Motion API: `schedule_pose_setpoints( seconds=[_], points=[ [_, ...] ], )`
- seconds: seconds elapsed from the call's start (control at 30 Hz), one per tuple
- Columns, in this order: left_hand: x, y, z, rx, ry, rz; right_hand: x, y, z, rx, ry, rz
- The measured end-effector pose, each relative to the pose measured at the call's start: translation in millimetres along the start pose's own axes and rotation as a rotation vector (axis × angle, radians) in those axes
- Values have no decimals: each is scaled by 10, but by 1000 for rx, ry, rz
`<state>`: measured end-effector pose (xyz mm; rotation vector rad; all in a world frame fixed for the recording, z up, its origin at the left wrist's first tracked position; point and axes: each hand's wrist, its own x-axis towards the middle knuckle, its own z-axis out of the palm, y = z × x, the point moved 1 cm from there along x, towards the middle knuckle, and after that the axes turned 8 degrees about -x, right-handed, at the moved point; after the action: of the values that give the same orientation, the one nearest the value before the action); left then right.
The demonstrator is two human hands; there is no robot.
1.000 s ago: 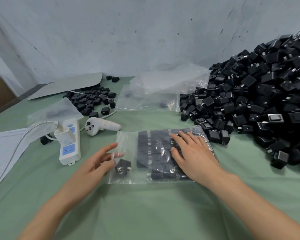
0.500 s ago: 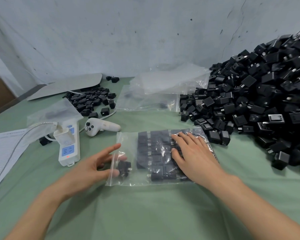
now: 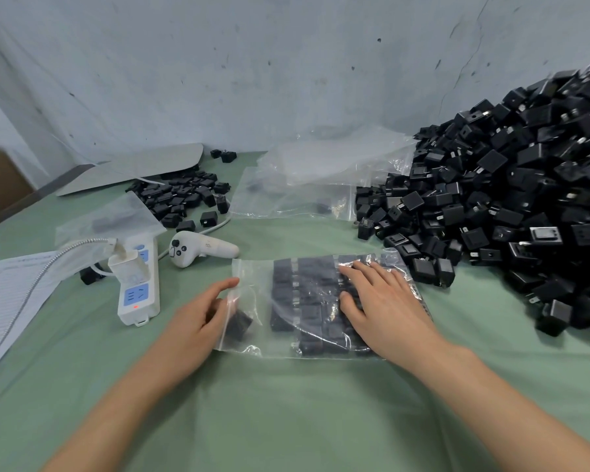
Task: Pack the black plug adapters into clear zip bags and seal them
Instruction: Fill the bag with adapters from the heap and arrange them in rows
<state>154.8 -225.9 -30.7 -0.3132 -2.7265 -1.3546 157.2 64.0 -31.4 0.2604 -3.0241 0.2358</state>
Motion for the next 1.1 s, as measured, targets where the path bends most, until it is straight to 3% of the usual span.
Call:
schedule_pose_setpoints(
  seconds=[0.2,0.33,0.4,0.5,0.6,1.1],
  points=[
    [10,18,2,135,11,-37,-10,0,-16,8,10,-1],
    [-11,79,-101,-196,158,-215,-5,1,-13,10,5,-1],
    [-45,165,-102,-221,115,-231,-1,3,-12,9,4,-2],
    [-149,281,11,-38,-39,-187,-6,0,-15,7,6,-5],
    [-184,306,52,49,-73,-176,-12,0,-17,14,3,-6],
    [-163,287,11,-359,-78,-296,0,14,-3,13,-4,-9]
  ],
)
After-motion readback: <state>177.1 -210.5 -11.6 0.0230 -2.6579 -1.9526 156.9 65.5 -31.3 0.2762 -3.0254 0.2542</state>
